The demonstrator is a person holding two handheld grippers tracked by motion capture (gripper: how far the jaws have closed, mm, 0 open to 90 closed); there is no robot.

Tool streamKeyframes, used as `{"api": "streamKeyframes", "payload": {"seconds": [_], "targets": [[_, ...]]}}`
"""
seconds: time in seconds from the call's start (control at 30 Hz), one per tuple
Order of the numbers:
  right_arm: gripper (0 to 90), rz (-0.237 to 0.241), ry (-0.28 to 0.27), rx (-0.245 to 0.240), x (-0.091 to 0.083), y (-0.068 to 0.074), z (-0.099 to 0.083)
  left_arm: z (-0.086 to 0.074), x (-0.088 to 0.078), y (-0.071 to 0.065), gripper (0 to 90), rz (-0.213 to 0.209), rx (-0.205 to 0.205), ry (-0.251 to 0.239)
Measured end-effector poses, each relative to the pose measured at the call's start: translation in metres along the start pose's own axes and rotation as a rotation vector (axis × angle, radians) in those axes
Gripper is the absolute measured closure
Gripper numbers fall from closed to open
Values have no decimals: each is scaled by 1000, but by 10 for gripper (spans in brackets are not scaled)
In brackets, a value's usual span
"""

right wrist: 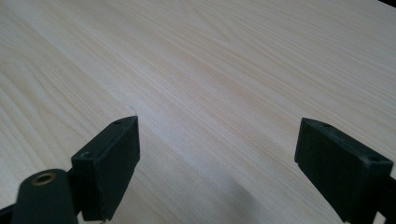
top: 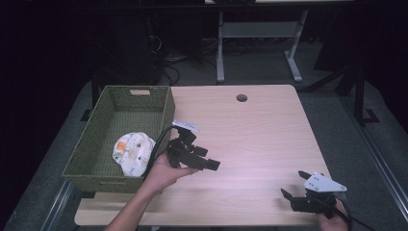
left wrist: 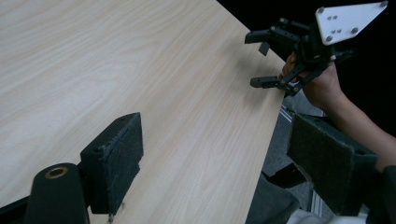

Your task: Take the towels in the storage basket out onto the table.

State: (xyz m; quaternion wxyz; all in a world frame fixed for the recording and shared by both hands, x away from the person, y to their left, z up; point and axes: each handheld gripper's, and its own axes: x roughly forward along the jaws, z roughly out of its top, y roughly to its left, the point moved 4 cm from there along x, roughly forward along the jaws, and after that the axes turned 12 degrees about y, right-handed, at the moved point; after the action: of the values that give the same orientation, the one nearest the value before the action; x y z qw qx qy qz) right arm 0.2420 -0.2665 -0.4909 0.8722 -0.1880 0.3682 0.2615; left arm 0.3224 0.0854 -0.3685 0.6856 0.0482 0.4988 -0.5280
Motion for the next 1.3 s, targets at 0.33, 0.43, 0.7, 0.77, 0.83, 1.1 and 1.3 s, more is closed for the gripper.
{"api": "streamKeyframes", "payload": {"seconds": [0.33, 0.43, 0.7, 0.77, 0.83, 1.1, 1.3], "targets": [[137, 1, 4, -2, 1, 1, 0, -3, -47, 14, 181, 4, -40, -34], [137, 0, 5, -3, 1, 1, 0, -6, -58, 18, 181, 4, -54, -39], [137, 1, 8, 1, 1, 0, -1, -17, -83, 35, 194, 5, -95, -56], [137, 0, 8, 0, 1, 0, -1, -20, -89, 40, 194, 6, -107, -55], [137, -1, 9, 3, 0, 0, -1, -23, -95, 47, 194, 4, -126, -63], [137, -3, 11, 2, 1, 0, -1, -40, -117, 79, 206, 38, -219, -100], [137, -3, 12, 3, 0, 0, -2, -55, -128, 100, 218, 72, -289, -120]]}}
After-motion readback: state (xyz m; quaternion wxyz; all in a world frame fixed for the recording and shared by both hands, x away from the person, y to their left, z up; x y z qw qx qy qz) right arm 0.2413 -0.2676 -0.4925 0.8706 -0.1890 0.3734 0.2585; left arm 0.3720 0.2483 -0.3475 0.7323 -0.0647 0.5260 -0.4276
